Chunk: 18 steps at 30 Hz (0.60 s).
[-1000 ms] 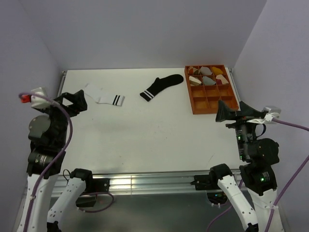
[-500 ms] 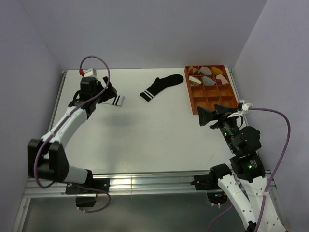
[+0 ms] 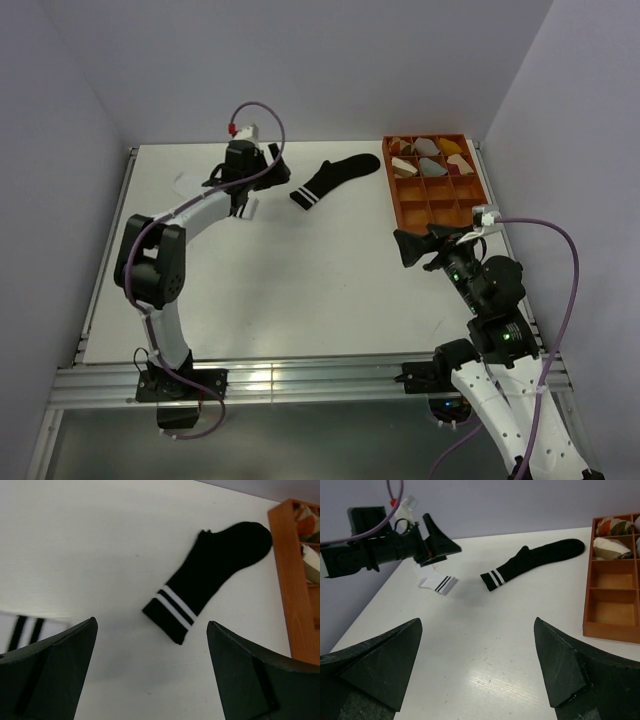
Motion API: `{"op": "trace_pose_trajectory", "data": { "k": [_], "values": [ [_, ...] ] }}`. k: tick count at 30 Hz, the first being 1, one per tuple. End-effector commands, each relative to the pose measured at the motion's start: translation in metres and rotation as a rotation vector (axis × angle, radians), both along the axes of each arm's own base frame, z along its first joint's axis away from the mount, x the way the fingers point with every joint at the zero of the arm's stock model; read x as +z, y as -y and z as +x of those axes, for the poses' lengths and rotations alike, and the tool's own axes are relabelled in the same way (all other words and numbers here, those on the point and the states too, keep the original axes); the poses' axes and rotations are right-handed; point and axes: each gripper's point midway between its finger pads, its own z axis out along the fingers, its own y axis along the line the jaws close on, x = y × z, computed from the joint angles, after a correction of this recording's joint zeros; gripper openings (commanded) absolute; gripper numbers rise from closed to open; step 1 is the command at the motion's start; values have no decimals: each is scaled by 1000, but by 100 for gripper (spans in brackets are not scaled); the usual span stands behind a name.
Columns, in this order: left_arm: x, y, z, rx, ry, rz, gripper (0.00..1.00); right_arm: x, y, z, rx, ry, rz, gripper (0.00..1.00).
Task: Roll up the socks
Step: Move the sock to the center of the board.
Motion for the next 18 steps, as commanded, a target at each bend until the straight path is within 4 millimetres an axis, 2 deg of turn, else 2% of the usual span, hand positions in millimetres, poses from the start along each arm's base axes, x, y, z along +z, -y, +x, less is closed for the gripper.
{"op": "trace_pose_trajectory", "data": {
  "k": [1,6,7,9,10,11,13,15,18],
  "values": [
    [20,47,19,-107,122,-59,96,5,-9,1,46,17,9,100],
    [15,78,26,-169,149,-139,95,-1,-14,0,75,-14,-8,100],
    [8,85,26,-191,141,-149,95,-4,-13,0,74,-22,-12,100],
    [7,92,31,-203,149,-161,94,-7,-12,-1,71,-35,-16,100],
    [-5,99,31,-221,127,-160,94,-8,-12,-2,68,-38,-17,100],
    [1,103,36,-227,136,-166,94,-10,-12,-2,68,-45,-20,100],
    [-13,112,36,-251,108,-163,94,-13,-11,-3,65,-55,-24,100],
    [-13,118,37,-267,124,-164,94,-15,-11,-2,63,-63,-27,100],
    [-25,129,34,-281,102,-157,93,-20,-11,-1,63,-78,-28,100]
  ]
}}
